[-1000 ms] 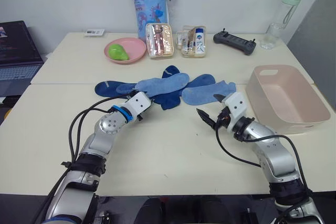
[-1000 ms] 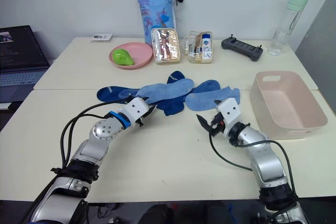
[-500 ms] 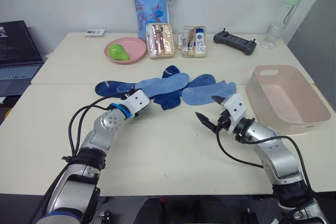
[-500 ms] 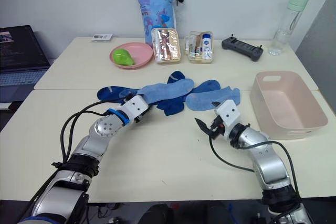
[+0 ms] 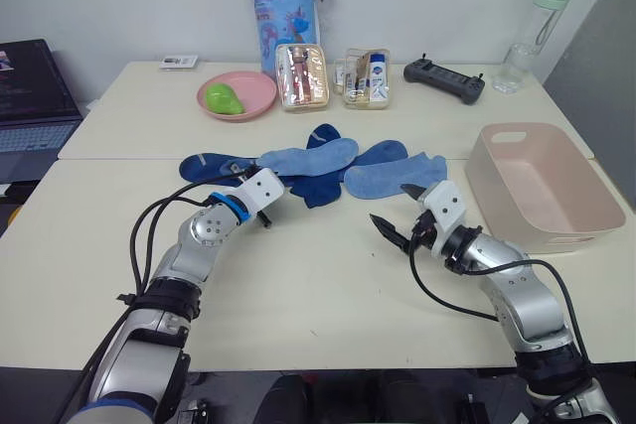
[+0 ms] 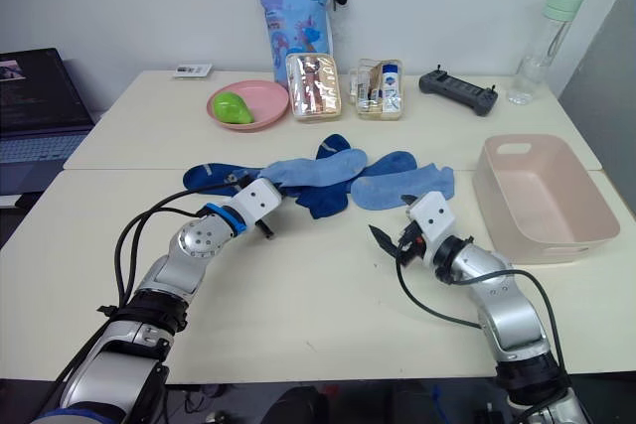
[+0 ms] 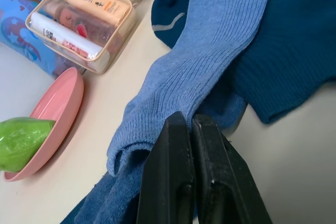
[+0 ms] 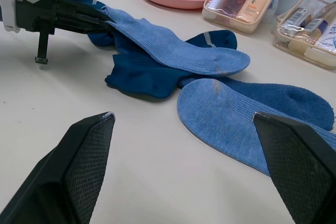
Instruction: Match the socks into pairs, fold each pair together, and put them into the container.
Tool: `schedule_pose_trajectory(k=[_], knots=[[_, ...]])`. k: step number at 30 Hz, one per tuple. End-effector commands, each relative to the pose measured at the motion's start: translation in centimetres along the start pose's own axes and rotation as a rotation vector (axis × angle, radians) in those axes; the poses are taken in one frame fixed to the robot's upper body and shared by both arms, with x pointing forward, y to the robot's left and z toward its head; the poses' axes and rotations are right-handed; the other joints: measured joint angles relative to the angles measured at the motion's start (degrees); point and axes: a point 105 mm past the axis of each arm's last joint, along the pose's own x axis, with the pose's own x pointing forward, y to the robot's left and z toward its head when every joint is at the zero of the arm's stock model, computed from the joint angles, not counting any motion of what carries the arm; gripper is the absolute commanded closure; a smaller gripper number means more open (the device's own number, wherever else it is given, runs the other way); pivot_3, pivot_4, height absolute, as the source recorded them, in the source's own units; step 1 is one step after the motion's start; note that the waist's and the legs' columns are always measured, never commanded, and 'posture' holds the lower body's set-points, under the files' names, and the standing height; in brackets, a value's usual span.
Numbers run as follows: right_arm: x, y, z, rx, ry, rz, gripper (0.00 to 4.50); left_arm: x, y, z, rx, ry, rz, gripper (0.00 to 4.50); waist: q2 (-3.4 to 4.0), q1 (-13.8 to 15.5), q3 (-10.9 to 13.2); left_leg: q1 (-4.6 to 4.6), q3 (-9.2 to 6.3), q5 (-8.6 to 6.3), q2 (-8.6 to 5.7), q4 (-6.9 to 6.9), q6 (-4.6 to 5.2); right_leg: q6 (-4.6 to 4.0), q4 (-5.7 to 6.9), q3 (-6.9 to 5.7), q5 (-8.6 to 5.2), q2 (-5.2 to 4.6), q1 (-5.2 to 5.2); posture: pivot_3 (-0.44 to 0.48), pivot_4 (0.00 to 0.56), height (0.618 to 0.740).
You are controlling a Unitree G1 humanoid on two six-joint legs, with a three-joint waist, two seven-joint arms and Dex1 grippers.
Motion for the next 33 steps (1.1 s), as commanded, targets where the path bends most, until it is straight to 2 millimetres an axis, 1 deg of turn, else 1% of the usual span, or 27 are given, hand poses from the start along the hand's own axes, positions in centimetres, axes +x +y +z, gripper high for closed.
schedule_pose_trajectory(k=[1, 3, 6, 8, 10, 12, 15, 17, 18, 20, 21, 23, 25, 27, 30, 33], knots=[[0.0, 0.1, 1.3, -0.031, -0.048, 0.002, 0.00, -0.5, 1.3, 3.1, -0.002, -0.128, 0.008, 4.45, 0.00, -0.01, 0.00, 0.00, 0.00, 0.00, 0.00, 0.00, 0.00, 0.00, 0.00, 0.00, 0.00, 0.00, 0.00, 0.000, 0.150, 0.740], [0.0, 0.1, 1.2, -0.032, -0.046, 0.004, 0.00, -0.9, 0.9, 4.0, -0.008, -0.163, -0.033, 4.45, 0.00, 0.00, 0.00, -0.01, 0.00, 0.00, 0.00, 0.00, 0.00, 0.00, -0.01, 0.01, 0.00, -0.01, 0.00, 0.000, 0.150, 0.740], [-0.1, -0.1, 1.1, -0.037, -0.042, 0.003, 0.00, -1.9, -0.2, 5.2, -0.006, -0.212, -0.119, 4.45, 0.00, -0.07, 0.00, -0.01, 0.00, 0.00, 0.00, 0.00, -0.01, 0.00, -0.02, 0.03, 0.00, -0.01, 0.00, 0.000, 0.150, 0.740], [-0.2, -0.3, 1.0, -0.045, -0.037, 0.003, 0.00, -2.9, -1.1, 6.0, -0.003, -0.243, -0.185, 4.45, 0.01, -0.20, 0.00, 0.00, 0.00, 0.01, 0.01, 0.00, -0.01, 0.00, -0.01, 0.03, 0.00, 0.00, 0.00, 0.000, 0.150, 0.740], [-0.3, -0.7, 0.9, -0.049, -0.032, -0.002, 0.00, -4.2, -2.1, 7.1, -0.042, -0.284, -0.249, 4.45, 0.01, -0.22, 0.00, 0.01, 0.00, 0.00, 0.01, 0.00, -0.01, 0.00, 0.00, 0.04, 0.00, 0.00, 0.00, 0.000, 0.150, 0.740], [-0.4, -1.1, 0.8, -0.053, -0.026, -0.007, 0.00, -5.9, -3.7, 8.0, -0.066, -0.308, -0.355, 4.45, 0.01, -0.22, 0.00, 0.01, 0.01, 0.00, 0.02, 0.00, -0.01, 0.00, -0.01, 0.05, 0.00, 0.00, 0.00, 0.000, 0.150, 0.740], [-0.5, -1.4, 0.6, -0.060, -0.022, -0.004, 0.00, -7.7, -5.2, 8.7, -0.092, -0.308, -0.462, 4.45, 0.01, -0.22, 0.00, 0.01, 0.00, 0.00, 0.02, -0.01, 0.00, 0.00, -0.02, 0.05, 0.00, -0.01, 0.02, 0.000, 0.150, 0.740], [-0.6, -1.5, 0.5, -0.064, -0.018, -0.002, 0.00, -8.9, -6.4, 8.8, -0.084, -0.294, -0.548, 4.45, 0.01, -0.23, 0.00, 0.02, -0.01, 0.00, 0.02, -0.01, 0.00, 0.00, 0.01, 0.04, 0.00, 0.00, 0.03, 0.000, 0.150, 0.740], [-0.5, -1.7, 0.5, -0.065, -0.016, -0.001, 0.00, -10.5, -7.8, 8.6, -0.069, -0.273, -0.658, 4.45, 0.01, -0.24, 0.00, 0.03, -0.01, 0.00, 0.02, -0.01, 0.00, 0.00, 0.03, 0.03, 0.00, 0.00, 0.04, 0.000, 0.150, 0.740], [-0.5, -1.8, 0.4, -0.068, -0.013, 0.004, 0.00, -13.0, -9.7, 8.4, -0.045, -0.233, -0.816, 4.45, 0.03, -0.87, 0.00, 0.06, 0.02, 0.00, 0.03, -0.04, 0.01, 0.00, 0.02, 0.07, 0.00, 0.00, 0.05, 0.000, 0.150, 0.740], [-0.5, -1.9, 0.4, -0.069, -0.012, 0.006, 0.00, -13.7, -10.2, 8.2, -0.037, -0.216, -0.860, 4.45, 0.05, -1.10, 0.02, 0.08, 0.04, 0.00, 0.03, -0.06, 0.01, -0.01, 0.01, 0.08, -0.01, 0.00, 0.07, 0.000, 0.150, 0.740], [-0.4, -1.7, 0.1, -0.070, -0.004, 0.020, 0.00, -15.6, -11.3, 6.9, 0.000, -0.128, -0.970, 4.45, 0.05, -1.25, 0.03, 0.07, 0.02, 0.00, 0.03, -0.06, 0.01, -0.01, -0.01, 0.06, -0.01, 0.00, 0.07, 0.000, 0.150, 0.740], [-0.2, -1.6, 0.0, -0.069, 0.001, 0.030, 0.00, -16.7, -11.7, 5.9, 0.010, -0.059, -1.028, 4.45, 0.11, -1.27, 0.06, 0.08, 0.00, -0.01, 0.04, -0.06, 0.02, -0.02, 0.01, 0.04, -0.01, 0.01, 0.08, 0.000, 0.150, 0.740], [-0.2, -1.5, -0.2, -0.068, 0.005, 0.038, 0.00, -16.7, -11.5, 5.5, 0.002, -0.032, -1.009, 4.45, 0.12, -1.22, 0.07, 0.10, 0.00, 0.01, 0.04, -0.06, 0.04, -0.02, 0.02, 0.02, -0.01, 0.01, 0.10, 0.000, 0.150, 0.740], [0.0, -1.2, -0.5, -0.071, 0.016, 0.056, 0.00, -16.2, -11.2, 5.5, -0.032, -0.037, -0.965, 4.45, 0.11, -1.23, 0.07, 0.10, 0.00, 0.02, 0.03, -0.02, 0.06, -0.02, 0.01, 0.03, -0.01, 0.01, 0.14, 0.000, 0.150, 0.740], [0.2, -1.0, -0.7, -0.047, 0.025, 0.074, 0.00, -16.1, -11.2, 5.8, -0.104, -0.045, -0.937, 3.87, 0.11, -1.26, 0.07, 0.10, 0.02, 0.02, 0.02, -0.03, 0.07, -0.01, 0.01, 0.04, -0.01, 0.01, 0.13, 0.000, 0.150, 0.740]])
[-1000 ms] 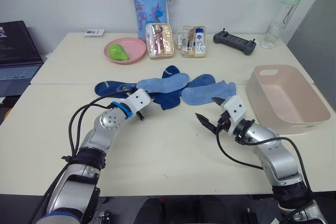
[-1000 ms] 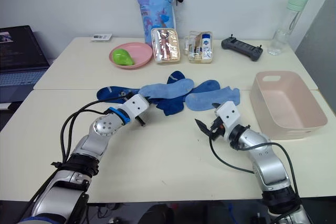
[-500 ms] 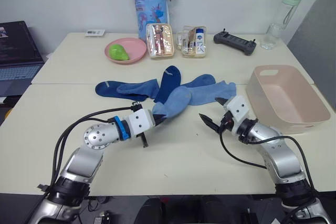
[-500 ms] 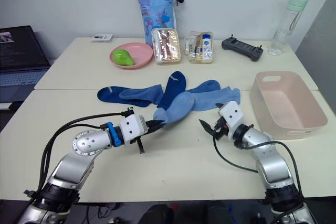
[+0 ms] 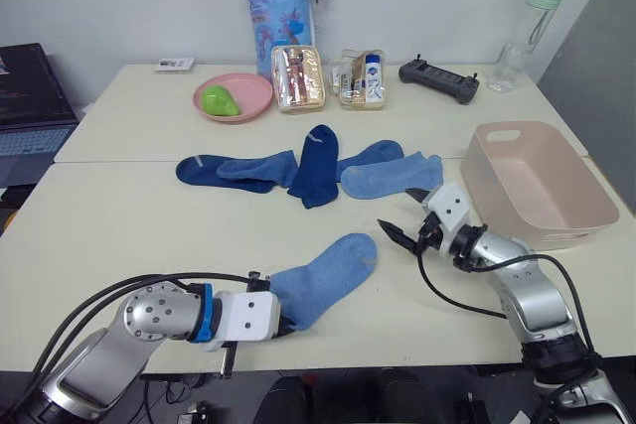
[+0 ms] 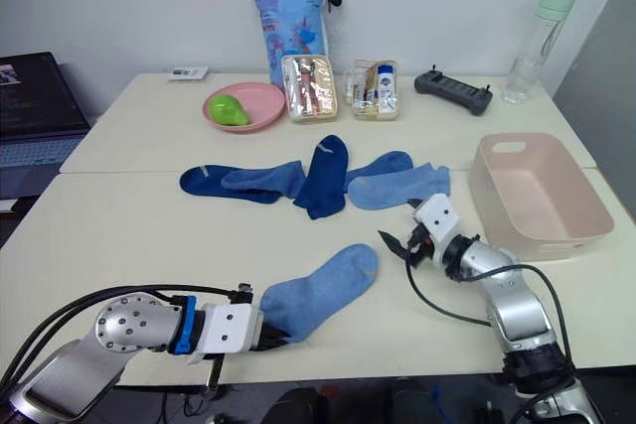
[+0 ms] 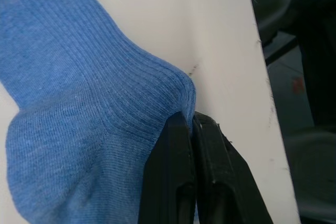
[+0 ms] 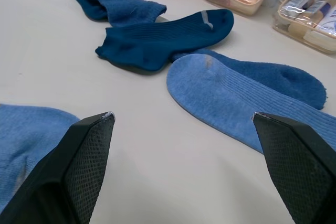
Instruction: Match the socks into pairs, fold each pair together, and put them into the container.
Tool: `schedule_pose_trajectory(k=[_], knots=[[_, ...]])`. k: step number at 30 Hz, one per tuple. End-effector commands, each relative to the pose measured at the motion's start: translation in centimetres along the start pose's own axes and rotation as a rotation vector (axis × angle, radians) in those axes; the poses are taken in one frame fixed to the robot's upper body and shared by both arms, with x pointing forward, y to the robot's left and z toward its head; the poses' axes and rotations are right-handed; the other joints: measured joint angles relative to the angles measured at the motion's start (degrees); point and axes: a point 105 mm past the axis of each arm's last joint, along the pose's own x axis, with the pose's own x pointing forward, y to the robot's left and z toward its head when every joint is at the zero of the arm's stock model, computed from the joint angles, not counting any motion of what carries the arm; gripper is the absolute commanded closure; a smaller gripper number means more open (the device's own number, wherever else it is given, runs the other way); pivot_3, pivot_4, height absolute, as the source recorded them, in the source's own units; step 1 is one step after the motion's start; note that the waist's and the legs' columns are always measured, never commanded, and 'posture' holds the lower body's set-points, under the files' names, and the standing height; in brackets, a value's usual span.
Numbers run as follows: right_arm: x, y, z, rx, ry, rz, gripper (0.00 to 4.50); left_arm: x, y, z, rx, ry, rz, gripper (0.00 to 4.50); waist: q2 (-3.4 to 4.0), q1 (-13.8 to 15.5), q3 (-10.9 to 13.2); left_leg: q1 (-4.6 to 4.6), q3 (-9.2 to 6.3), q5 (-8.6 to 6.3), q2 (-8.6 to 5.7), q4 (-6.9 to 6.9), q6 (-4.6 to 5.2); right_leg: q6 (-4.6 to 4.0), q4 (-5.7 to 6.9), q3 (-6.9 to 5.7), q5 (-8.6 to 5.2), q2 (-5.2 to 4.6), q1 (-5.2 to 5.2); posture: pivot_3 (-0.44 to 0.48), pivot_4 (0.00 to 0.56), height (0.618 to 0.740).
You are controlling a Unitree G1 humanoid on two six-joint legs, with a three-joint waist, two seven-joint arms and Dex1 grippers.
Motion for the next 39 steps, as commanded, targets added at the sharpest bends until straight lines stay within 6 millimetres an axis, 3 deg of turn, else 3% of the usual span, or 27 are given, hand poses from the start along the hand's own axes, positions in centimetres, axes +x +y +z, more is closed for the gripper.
schedule_pose_trajectory(k=[1, 4, 9, 12, 15, 17, 20, 24, 27, 32, 35, 38, 39], knots=[[0.3, 0.1, 0.9, -0.003, -0.026, 0.031, 0.00, -0.5, 0.4, 1.0, -0.029, -0.049, 0.040, 3.54, 0.00, -0.01, 0.00, 0.00, -0.01, 0.00, 0.01, -0.01, 0.00, 0.00, 0.00, -0.01, 0.00, 0.00, -0.01, 0.000, 0.150, 0.740], [0.1, 0.4, 0.5, 0.017, -0.006, 0.056, 0.00, -0.8, 0.5, 1.2, -0.058, -0.057, 0.047, 2.58, 0.00, -0.01, 0.00, -0.01, -0.03, 0.00, 0.01, -0.03, 0.00, 0.00, -0.01, -0.03, 0.00, 0.00, -0.02, 0.000, 0.150, 0.740], [-0.5, 2.3, -0.2, 0.115, 0.048, 0.163, 0.00, -3.3, 1.6, 2.0, -0.221, -0.100, 0.079, 0.99, 0.01, 0.01, 0.01, -0.02, -0.07, 0.00, 0.02, -0.02, 0.00, 0.00, -0.02, -0.04, 0.00, 0.00, -0.01, 0.000, 0.150, 0.740], [-1.2, 3.8, -1.1, 0.150, 0.100, 0.231, 0.00, -5.2, 4.3, 1.9, -0.318, -0.154, 0.197, 0.02, 0.00, 0.06, 0.01, -0.02, -0.07, 0.00, 0.02, -0.01, 0.00, 0.00, -0.01, -0.03, 0.00, 0.00, -0.01, 0.000, 0.150, 0.740], [-1.4, 4.5, -1.5, 0.160, 0.126, 0.252, 0.00, -5.9, 6.5, 0.6, -0.392, -0.181, 0.311, 0.02, 0.00, 0.03, 0.00, 0.01, -0.10, 0.00, 0.01, 0.01, 0.00, 0.00, 0.01, -0.07, 0.00, 0.00, 0.01, 0.000, 0.150, 0.740], [-1.3, 4.5, -1.6, 0.169, 0.132, 0.246, 0.00, -5.8, 7.0, -1.2, -0.429, -0.138, 0.350, 0.02, 0.01, -0.17, 0.00, 0.02, -0.08, 0.00, 0.01, 0.01, 0.00, 0.00, 0.01, -0.06, 0.00, 0.01, 0.02, 0.000, 0.150, 0.740], [-1.1, 4.5, -2.1, 0.176, 0.147, 0.225, 0.00, -5.1, 7.2, -2.7, -0.464, -0.115, 0.354, 0.02, 0.00, -0.27, 0.00, 0.02, -0.04, 0.00, 0.01, -0.02, 0.00, 0.00, 0.00, -0.02, 0.00, 0.01, -0.03, 0.000, 0.150, 0.740], [-0.9, 4.6, -2.4, 0.179, 0.156, 0.216, 0.00, -4.3, 7.1, -3.1, -0.476, -0.126, 0.340, 0.02, -0.01, -0.10, 0.01, -0.06, -0.07, 0.00, 0.01, -0.02, 0.00, 0.00, -0.05, -0.04, 0.00, 0.00, -0.06, 0.000, 0.150, 0.740], [-0.6, 5.0, -2.4, 0.208, 0.149, 0.220, 0.62, -2.8, 6.0, -3.4, -0.478, -0.119, 0.293, 0.00, -0.01, -0.09, 0.01, -0.05, -0.06, 0.00, 0.01, -0.02, -0.01, 0.00, -0.04, -0.02, 0.00, -0.01, -0.06, 0.000, 0.150, 0.740], [-0.6, 5.0, -2.9, 0.218, 0.176, 0.215, 2.45, -1.8, 5.0, -3.2, -0.482, -0.127, 0.240, 0.00, -0.01, -0.09, 0.01, -0.04, -0.08, 0.00, 0.01, -0.02, -0.01, 0.00, -0.02, -0.02, 0.00, -0.01, -0.06, 0.000, 0.150, 0.740], [-0.6, 5.1, -3.4, 0.218, 0.189, 0.222, 3.49, -1.1, 4.8, -3.3, -0.485, -0.125, 0.230, 0.63, -0.01, -0.09, 0.01, -0.04, -0.08, 0.00, 0.01, -0.02, -0.01, 0.00, -0.02, -0.02, 0.00, -0.01, -0.05, 0.000, 0.150, 0.740], [-0.5, 5.0, -3.2, 0.218, 0.181, 0.217, 4.50, -0.6, 4.8, -3.5, -0.484, -0.121, 0.221, 1.58, -0.01, -0.09, 0.00, -0.02, -0.07, 0.00, 0.01, -0.02, -0.01, 0.00, -0.03, -0.02, 0.00, -0.01, -0.04, 0.000, 0.150, 0.740], [-0.3, 4.8, -3.1, 0.216, 0.175, 0.210, 4.50, -0.4, 4.7, -3.3, -0.488, -0.129, 0.216, 1.86, -0.01, -0.09, 0.00, -0.02, -0.07, 0.00, 0.01, -0.02, -0.01, 0.00, -0.03, -0.02, 0.00, -0.01, -0.03, 0.000, 0.150, 0.740]])
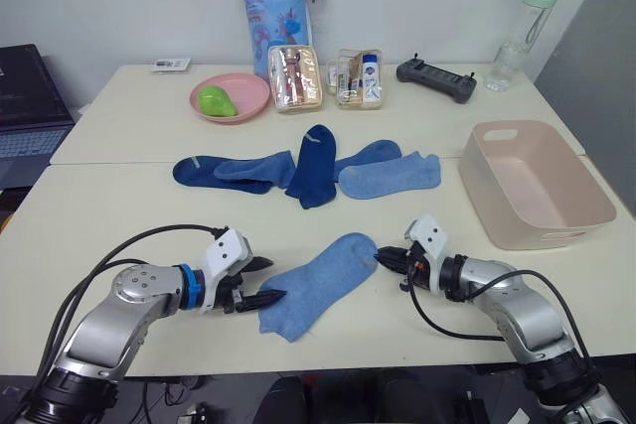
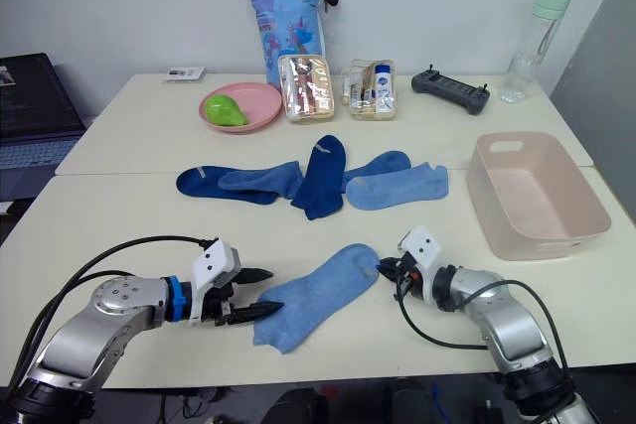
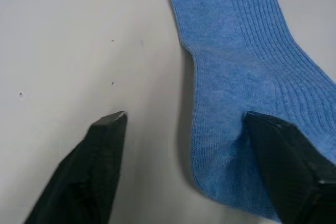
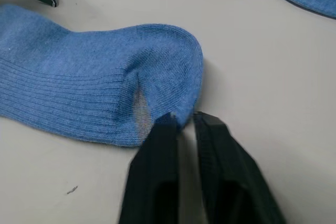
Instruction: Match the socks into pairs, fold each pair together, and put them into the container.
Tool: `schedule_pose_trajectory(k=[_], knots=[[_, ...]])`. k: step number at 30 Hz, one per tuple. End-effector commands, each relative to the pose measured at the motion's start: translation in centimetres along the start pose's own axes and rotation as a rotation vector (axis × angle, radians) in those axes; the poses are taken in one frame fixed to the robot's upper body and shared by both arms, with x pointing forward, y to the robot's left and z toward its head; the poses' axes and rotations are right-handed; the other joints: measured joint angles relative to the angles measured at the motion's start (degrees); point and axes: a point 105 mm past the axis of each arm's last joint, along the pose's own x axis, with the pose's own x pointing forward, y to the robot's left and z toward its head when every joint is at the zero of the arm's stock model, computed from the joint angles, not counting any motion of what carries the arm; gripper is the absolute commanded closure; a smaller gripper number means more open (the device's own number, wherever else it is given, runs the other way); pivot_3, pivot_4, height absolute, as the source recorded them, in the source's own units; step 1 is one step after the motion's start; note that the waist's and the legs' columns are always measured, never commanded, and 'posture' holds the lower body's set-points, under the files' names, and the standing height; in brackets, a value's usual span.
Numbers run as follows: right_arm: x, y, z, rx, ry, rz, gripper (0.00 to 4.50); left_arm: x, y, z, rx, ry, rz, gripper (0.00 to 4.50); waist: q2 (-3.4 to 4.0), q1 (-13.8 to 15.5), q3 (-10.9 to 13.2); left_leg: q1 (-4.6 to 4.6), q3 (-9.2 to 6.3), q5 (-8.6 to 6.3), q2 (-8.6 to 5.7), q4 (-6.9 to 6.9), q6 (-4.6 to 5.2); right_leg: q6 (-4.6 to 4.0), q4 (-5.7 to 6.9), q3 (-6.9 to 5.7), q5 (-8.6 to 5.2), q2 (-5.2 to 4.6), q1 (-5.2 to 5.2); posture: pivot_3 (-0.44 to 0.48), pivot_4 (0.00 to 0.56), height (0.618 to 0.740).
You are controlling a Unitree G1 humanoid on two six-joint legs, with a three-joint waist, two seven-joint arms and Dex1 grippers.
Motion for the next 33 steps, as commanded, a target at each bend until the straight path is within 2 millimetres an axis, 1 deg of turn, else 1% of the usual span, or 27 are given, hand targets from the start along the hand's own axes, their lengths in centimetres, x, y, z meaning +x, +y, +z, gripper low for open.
schedule_pose_trajectory(k=[1, 4, 6, 8, 9, 12, 16, 19, 21, 23, 24, 26, 28, 30, 33], knots=[[0.2, -0.3, 0.8, -0.027, -0.025, -0.009, 4.50, 0.8, -0.7, -0.1, -0.007, -0.009, -0.035, 2.24, 0.00, 0.00, 0.00, 0.00, 0.00, 0.00, 0.00, 0.00, 0.00, 0.00, 0.00, 0.00, 0.00, 0.00, 0.00, 0.000, 0.150, 0.740], [0.2, -0.6, 1.1, -0.039, -0.034, -0.014, 4.50, 0.8, -0.9, 0.1, -0.020, -0.016, -0.039, 3.17, 0.00, 0.00, 0.00, 0.01, 0.00, 0.00, 0.00, 0.00, 0.00, 0.00, 0.00, 0.00, 0.00, 0.00, 0.01, 0.000, 0.150, 0.740], [0.2, -1.1, 1.6, -0.045, -0.048, -0.030, 4.50, 0.6, -1.2, 0.3, -0.031, -0.024, -0.047, 3.76, 0.00, -0.01, 0.00, 0.01, 0.00, 0.00, 0.00, 0.00, 0.00, 0.00, 0.00, -0.01, 0.00, 0.00, 0.01, 0.000, 0.150, 0.740], [0.6, -1.6, 2.4, -0.063, -0.067, -0.028, 4.50, 0.5, -1.6, 0.4, -0.061, -0.025, -0.060, 4.36, 0.00, -0.10, 0.00, 0.01, 0.01, 0.00, 0.00, 0.00, 0.00, 0.00, 0.00, 0.00, 0.00, 0.00, 0.01, 0.000, 0.150, 0.740], [1.0, -1.6, 2.9, -0.078, -0.075, -0.018, 4.50, 0.5, -2.1, 0.4, -0.087, -0.026, -0.091, 4.45, 0.00, -0.12, 0.00, 0.01, 0.01, 0.00, 0.00, 0.00, 0.00, 0.00, 0.01, 0.01, 0.00, 0.00, 0.00, 0.000, 0.150, 0.740], [1.7, -1.6, 3.7, -0.106, -0.087, 0.004, 4.50, 0.6, -3.0, 0.8, -0.126, -0.035, -0.132, 4.45, 0.00, -0.11, 0.00, 0.01, 0.00, 0.00, 0.00, 0.00, 0.00, 0.00, 0.02, -0.02, 0.00, 0.00, -0.01, 0.000, 0.150, 0.740], [3.8, -1.0, 6.0, -0.166, -0.123, 0.071, 4.50, 1.4, -3.0, 1.9, -0.167, -0.097, -0.120, 4.45, 0.00, -0.09, 0.00, 0.00, -0.02, 0.00, 0.00, 0.01, 0.00, 0.00, 0.03, -0.02, 0.00, 0.00, -0.01, 0.000, 0.150, 0.740], [4.8, -0.8, 6.7, -0.199, -0.131, 0.093, 4.50, 1.9, -3.2, 2.4, -0.193, -0.120, -0.134, 4.45, 0.00, -0.09, 0.00, 0.00, -0.02, 0.00, 0.00, 0.02, 0.00, 0.00, 0.03, -0.03, 0.01, 0.00, -0.02, 0.000, 0.150, 0.740], [6.6, 0.1, 8.1, -0.239, -0.150, 0.140, 4.50, 3.3, -3.9, 3.5, -0.236, -0.178, -0.169, 4.45, 0.00, -0.10, 0.00, 0.00, -0.02, 0.00, 0.00, 0.02, 0.00, 0.00, 0.02, -0.03, 0.01, 0.00, -0.02, 0.000, 0.150, 0.740], [7.7, 0.6, 8.8, -0.262, -0.159, 0.165, 4.50, 4.3, -4.1, 4.1, -0.257, -0.207, -0.182, 4.45, 0.00, -0.10, 0.00, 0.00, 0.02, 0.01, -0.01, 0.05, -0.01, 0.00, 0.04, 0.00, 0.01, 0.00, -0.02, 0.000, 0.150, 0.740], [7.9, 0.6, 8.9, -0.265, -0.161, 0.168, 4.50, 4.4, -4.1, 4.1, -0.261, -0.209, -0.181, 4.45, -0.02, -0.13, -0.01, -0.01, 0.01, 0.01, -0.01, 0.07, -0.01, 0.01, 0.04, -0.01, 0.03, 0.00, -0.02, 0.000, 0.150, 0.740], [8.7, 0.9, 9.1, -0.283, -0.158, 0.181, 4.50, 5.5, -4.0, 4.8, -0.283, -0.240, -0.174, 4.45, -0.02, -0.15, -0.02, 0.00, -0.01, 0.01, 0.00, 0.06, -0.01, 0.01, 0.06, -0.03, 0.03, 0.01, -0.04, 0.000, 0.150, 0.740], [9.1, 1.1, 9.2, -0.291, -0.159, 0.192, 4.50, 6.2, -3.8, 5.5, -0.308, -0.278, -0.165, 4.45, -0.02, -0.02, -0.02, -0.02, -0.03, 0.01, 0.00, 0.05, -0.02, 0.01, 0.05, -0.06, 0.03, 0.01, -0.06, 0.000, 0.150, 0.740], [9.3, 1.4, 9.1, -0.294, -0.158, 0.206, 4.50, 6.4, -4.0, 6.0, -0.322, -0.303, -0.174, 4.45, -0.03, -0.04, -0.02, -0.03, 0.00, 0.01, -0.03, 0.06, -0.02, 0.01, 0.02, -0.01, 0.03, -0.02, -0.05, 0.000, 0.150, 0.740], [9.3, 1.4, 8.6, -0.298, -0.148, 0.201, 4.50, 6.4, -5.1, 5.4, -0.320, -0.281, -0.214, 4.45, -0.02, -0.09, -0.02, -0.05, 0.02, 0.01, -0.03, 0.09, -0.02, 0.01, 0.01, 0.02, 0.03, -0.02, -0.07, 0.000, 0.150, 0.740]])
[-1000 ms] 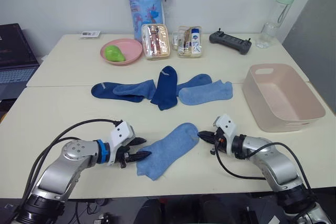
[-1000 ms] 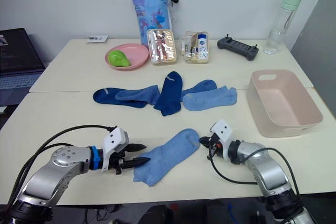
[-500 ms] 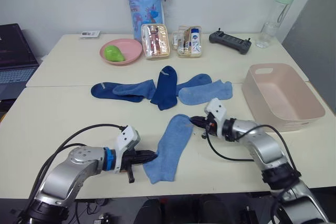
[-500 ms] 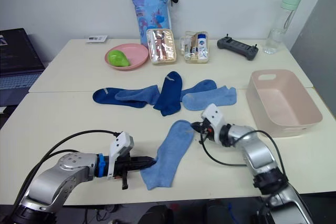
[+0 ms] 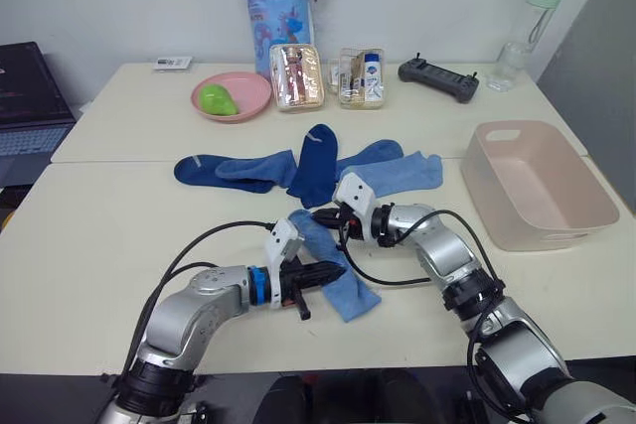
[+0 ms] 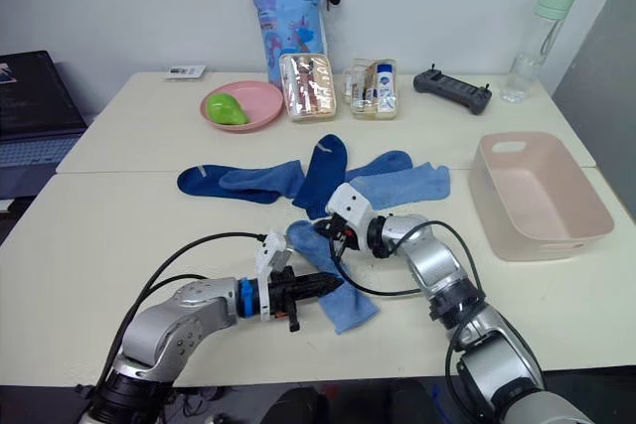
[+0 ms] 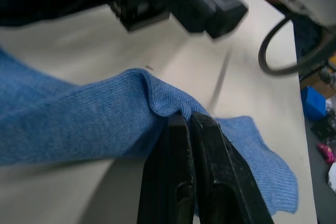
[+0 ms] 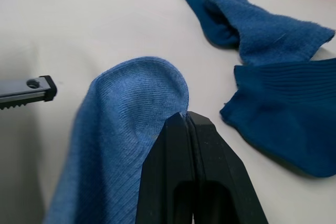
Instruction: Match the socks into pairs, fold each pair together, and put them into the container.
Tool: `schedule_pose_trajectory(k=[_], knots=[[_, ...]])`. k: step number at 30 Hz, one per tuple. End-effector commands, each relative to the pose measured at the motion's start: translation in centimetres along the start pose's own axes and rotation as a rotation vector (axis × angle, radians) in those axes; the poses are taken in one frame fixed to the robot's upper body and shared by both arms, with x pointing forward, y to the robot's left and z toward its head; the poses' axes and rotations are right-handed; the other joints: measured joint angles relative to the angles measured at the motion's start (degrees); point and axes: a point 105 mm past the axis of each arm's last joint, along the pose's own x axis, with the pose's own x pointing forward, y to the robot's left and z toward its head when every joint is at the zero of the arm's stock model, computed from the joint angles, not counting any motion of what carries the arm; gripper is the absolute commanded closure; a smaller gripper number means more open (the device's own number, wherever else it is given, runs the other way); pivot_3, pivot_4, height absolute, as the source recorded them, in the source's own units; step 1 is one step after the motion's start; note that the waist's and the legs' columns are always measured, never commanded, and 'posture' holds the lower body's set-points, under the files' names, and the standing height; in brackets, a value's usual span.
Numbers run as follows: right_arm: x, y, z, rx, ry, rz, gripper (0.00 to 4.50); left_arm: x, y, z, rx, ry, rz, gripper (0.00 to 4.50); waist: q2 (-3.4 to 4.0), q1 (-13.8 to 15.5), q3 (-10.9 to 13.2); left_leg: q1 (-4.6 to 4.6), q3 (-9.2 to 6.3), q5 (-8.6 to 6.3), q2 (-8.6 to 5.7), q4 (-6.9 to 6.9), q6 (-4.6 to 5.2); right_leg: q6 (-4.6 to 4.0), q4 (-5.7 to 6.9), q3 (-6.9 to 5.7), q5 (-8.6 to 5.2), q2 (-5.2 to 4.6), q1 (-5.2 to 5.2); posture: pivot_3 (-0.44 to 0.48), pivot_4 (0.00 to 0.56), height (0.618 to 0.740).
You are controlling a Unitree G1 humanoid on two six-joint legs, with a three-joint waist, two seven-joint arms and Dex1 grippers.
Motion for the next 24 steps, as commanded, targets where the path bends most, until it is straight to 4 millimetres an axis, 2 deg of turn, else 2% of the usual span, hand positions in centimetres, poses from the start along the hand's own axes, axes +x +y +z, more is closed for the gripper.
schedule_pose_trajectory(k=[1, 2, 4, 7, 13, 15, 18, 21, 24], knots=[[-0.3, -0.1, 0.9, -0.034, -0.032, -0.005, 4.50, -0.5, -1.2, -0.1, 0.015, 0.005, -0.040, 4.45, 0.00, -0.07, 0.00, 0.01, 0.00, 0.00, 0.00, -0.02, 0.00, 0.00, 0.02, 0.00, 0.00, 0.00, -0.02, 0.000, 0.150, 0.740], [-0.4, -0.1, 0.9, -0.025, -0.037, -0.006, 4.50, -0.8, -1.2, -0.2, 0.013, 0.006, -0.037, 4.04, 0.00, -0.12, 0.00, 0.02, -0.01, 0.00, 0.01, -0.04, 0.00, 0.00, 0.02, 0.00, 0.00, 0.01, -0.02, 0.000, 0.150, 0.740], [-0.5, 0.0, 0.9, -0.014, -0.044, -0.006, 4.50, -1.1, -1.3, -0.3, 0.010, 0.006, -0.035, 3.59, 0.01, -0.09, 0.00, 0.04, -0.03, 0.00, 0.02, -0.07, 0.00, 0.00, 0.02, -0.01, 0.00, 0.02, -0.03, 0.000, 0.150, 0.740], [-2.3, -0.9, 1.2, 0.031, -0.071, -0.048, 3.90, -3.5, -0.9, -0.2, 0.042, 0.037, 0.008, 2.66, 0.01, -0.10, 0.01, 0.03, -0.04, 0.00, 0.03, -0.06, 0.00, -0.01, 0.03, -0.01, 0.00, 0.01, -0.03, 0.000, 0.150, 0.740], [-6.7, -0.3, 1.2, 0.081, -0.060, -0.048, 1.84, -7.5, 0.0, 0.6, 0.101, 0.087, 0.092, 0.76, 0.03, 0.26, 0.02, 0.01, -0.07, 0.00, 0.02, -0.07, 0.00, -0.01, -0.05, -0.03, -0.01, -0.01, 0.02, 0.000, 0.150, 0.740], [-8.3, 0.5, 0.2, 0.076, -0.019, -0.033, 1.19, -8.8, 1.9, 1.4, 0.135, 0.076, 0.181, 0.16, 0.03, 0.27, 0.02, 0.01, -0.06, -0.01, 0.02, -0.07, 0.00, -0.01, -0.05, -0.03, -0.01, -0.01, 0.02, 0.000, 0.150, 0.740], [-10.3, 1.6, -2.1, 0.053, 0.079, -0.027, 1.19, -9.9, 5.5, 3.2, 0.181, 0.011, 0.338, 0.16, 0.04, 0.56, 0.02, 0.01, -0.10, -0.01, 0.02, -0.09, 0.00, -0.01, -0.05, -0.09, -0.01, -0.01, 0.02, 0.000, 0.150, 0.740], [-12.0, 3.0, -4.1, 0.071, 0.153, -0.017, 1.19, -9.7, 8.3, 4.9, 0.249, -0.034, 0.436, 0.16, 0.02, 0.88, 0.03, 0.02, -0.11, 0.00, -0.01, -0.08, 0.00, -0.01, -0.03, -0.12, -0.01, -0.01, 0.06, 0.000, 0.150, 0.740], [-13.0, 3.9, -5.4, 0.092, 0.197, -0.015, 1.19, -8.8, 9.6, 5.1, 0.340, 0.012, 0.441, 0.16, -0.02, 0.86, 0.04, 0.02, -0.09, 0.00, -0.03, -0.05, 0.00, 0.00, -0.04, -0.09, -0.01, -0.01, 0.08, 0.000, 0.150, 0.740]])
